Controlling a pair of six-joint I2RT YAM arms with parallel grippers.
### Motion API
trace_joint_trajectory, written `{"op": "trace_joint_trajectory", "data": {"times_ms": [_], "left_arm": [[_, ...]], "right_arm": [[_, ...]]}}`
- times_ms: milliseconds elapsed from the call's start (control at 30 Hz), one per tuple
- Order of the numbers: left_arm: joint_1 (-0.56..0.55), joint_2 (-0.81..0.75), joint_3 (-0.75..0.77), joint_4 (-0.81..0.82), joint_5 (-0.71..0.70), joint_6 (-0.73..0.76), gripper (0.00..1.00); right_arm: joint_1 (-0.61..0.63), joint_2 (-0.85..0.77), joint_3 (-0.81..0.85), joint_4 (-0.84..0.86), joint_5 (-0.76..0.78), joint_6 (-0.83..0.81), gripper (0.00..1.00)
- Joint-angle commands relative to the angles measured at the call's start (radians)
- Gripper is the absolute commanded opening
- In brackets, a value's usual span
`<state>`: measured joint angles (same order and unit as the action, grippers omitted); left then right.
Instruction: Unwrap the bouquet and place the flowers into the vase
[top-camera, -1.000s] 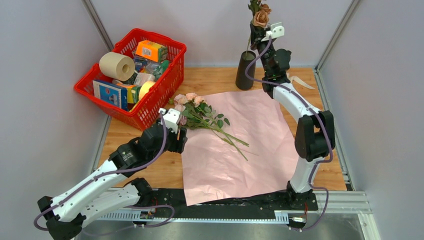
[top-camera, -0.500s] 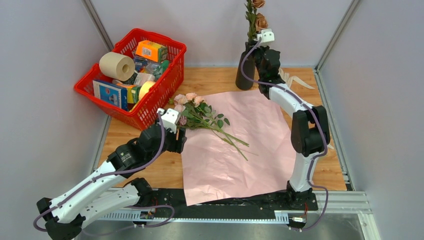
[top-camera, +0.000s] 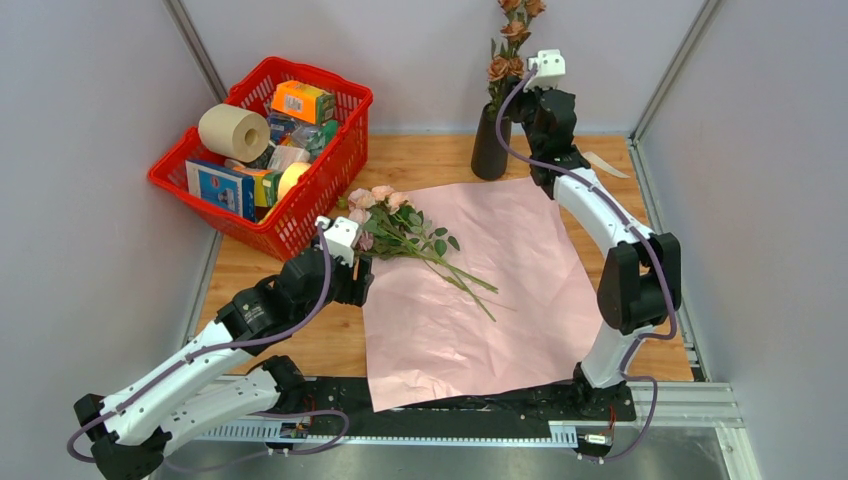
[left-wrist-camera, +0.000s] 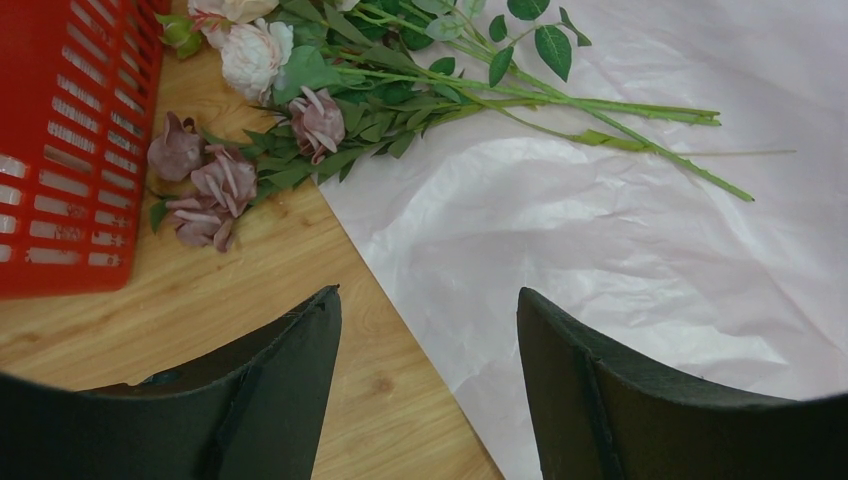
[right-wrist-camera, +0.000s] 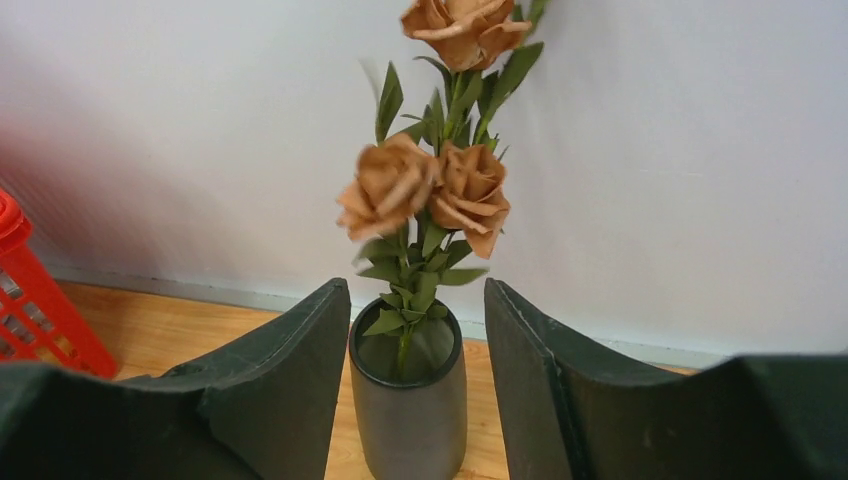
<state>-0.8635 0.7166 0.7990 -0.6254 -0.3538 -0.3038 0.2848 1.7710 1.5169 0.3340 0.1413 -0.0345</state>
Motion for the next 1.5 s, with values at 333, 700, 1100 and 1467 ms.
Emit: {"op": "trace_joint_trajectory", "data": {"times_ms": [333,700,1100,1467], "left_arm": [[0.0,-0.012,0.026,-0.014,-0.04,0.017,0.73],[0.0,-0.048,0.032,-0.019,-0.086,0.017,0.73],[0.0,-0.068,0.025,-0.007,-0.103,0.017,0.73],[0.0,-0.059,0.025,-0.01,-0.099,0.017,0.73]], "right_arm": [[0.071,-0.172,-0.055,-0.252,-0.186,0.134,0.57],[0.229,-0.226,-0.296,-0.329,-0.359,0.22,0.39],[0.275,-0.004,-0.293,-0.391,-0.459,0.2,0.38],[0.294,0.189,-0.15,-0.48,-0.494,0.136,0.48]]}}
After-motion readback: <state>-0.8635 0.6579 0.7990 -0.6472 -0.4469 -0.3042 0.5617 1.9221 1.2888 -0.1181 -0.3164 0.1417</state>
